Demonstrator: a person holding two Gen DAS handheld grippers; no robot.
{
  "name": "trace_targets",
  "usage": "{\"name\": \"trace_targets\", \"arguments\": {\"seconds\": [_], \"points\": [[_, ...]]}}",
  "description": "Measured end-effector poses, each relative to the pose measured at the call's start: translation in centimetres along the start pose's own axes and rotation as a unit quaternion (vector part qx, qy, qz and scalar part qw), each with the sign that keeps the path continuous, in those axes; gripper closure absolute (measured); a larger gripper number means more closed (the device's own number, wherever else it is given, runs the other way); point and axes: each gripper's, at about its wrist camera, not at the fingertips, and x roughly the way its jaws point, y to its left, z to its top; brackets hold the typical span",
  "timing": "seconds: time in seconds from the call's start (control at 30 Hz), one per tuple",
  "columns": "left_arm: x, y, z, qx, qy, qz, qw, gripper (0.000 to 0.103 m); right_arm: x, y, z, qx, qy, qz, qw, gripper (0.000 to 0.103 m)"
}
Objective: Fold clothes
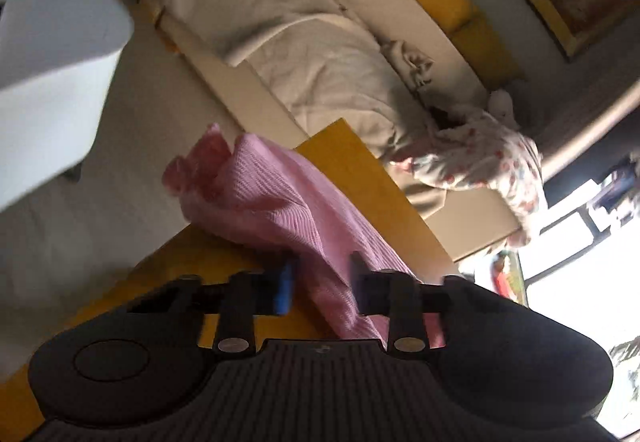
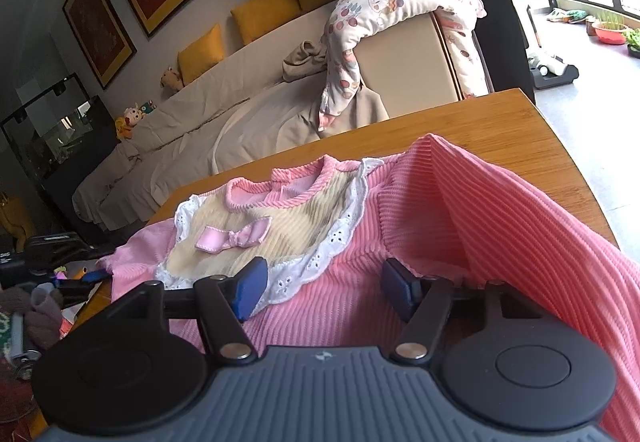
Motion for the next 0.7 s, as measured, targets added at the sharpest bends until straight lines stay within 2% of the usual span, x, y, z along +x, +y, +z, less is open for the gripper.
{"name": "trace_targets", "arguments": {"seconds": [0.07, 0.13, 0.17, 0.23, 0.27, 0.37, 0.5, 0.53, 0.6, 0.63, 0.67, 0.7], "points": [[-0.9, -1.5, 0.2, 0.049, -0.014, -0.009, 0.9986, 0.082, -0.1, -0.1, 0.0, 0.001, -0.001, 0.002, 1.000, 0.038], [-1.9, -3.9, 0.3, 0.111, -0.036, -0.020, 0.9930, 0.085, -0.1, -0.1, -0.1, 0.003, -0.002, 0.003, 1.000, 0.038], [-2.4, -5.2, 0.1, 0.141, -0.045, -0.029, 0.9886, 0.085, -0.1, -0.1, -0.1, 0.004, -0.002, 0.004, 1.000, 0.037], [-3.4, -8.0, -0.5, 0.197, -0.059, -0.053, 0.9772, 0.093, -0.1, -0.2, -0.1, 0.004, -0.002, 0.005, 1.000, 0.037], [-3.7, -9.3, -1.2, 0.221, -0.061, -0.068, 0.9709, 0.093, -0.1, -0.2, -0.1, 0.005, -0.002, 0.005, 1.000, 0.037], [-4.2, -13.0, -3.8, 0.287, -0.054, -0.115, 0.9496, 0.093, -0.1, -0.1, -0.1, 0.004, -0.001, 0.006, 1.000, 0.036], [-4.7, -15.3, -8.6, 0.340, 0.004, -0.172, 0.9247, 0.093, -0.1, -0.1, -0.2, 0.006, -0.001, 0.008, 1.000, 0.034], [-4.5, -15.3, -9.3, 0.340, 0.019, -0.173, 0.9240, 0.092, -0.1, -0.1, -0.1, 0.007, -0.001, 0.008, 1.000, 0.034], [-4.2, -14.7, -9.8, 0.319, 0.042, -0.162, 0.9328, 0.087, -0.1, -0.2, -0.1, 0.007, -0.002, 0.009, 1.000, 0.034], [-4.0, -14.2, -9.6, 0.298, 0.051, -0.153, 0.9407, 0.073, -0.1, -0.2, -0.1, 0.008, -0.002, 0.009, 1.000, 0.033], [-3.7, -13.2, -8.7, 0.260, 0.055, -0.140, 0.9538, 0.063, -0.1, -0.2, -0.1, 0.008, -0.002, 0.010, 1.000, 0.033], [-3.6, -12.1, -7.6, 0.216, 0.054, -0.126, 0.9668, 0.046, -0.1, -0.1, -0.1, 0.008, -0.002, 0.011, 1.000, 0.033]]}}
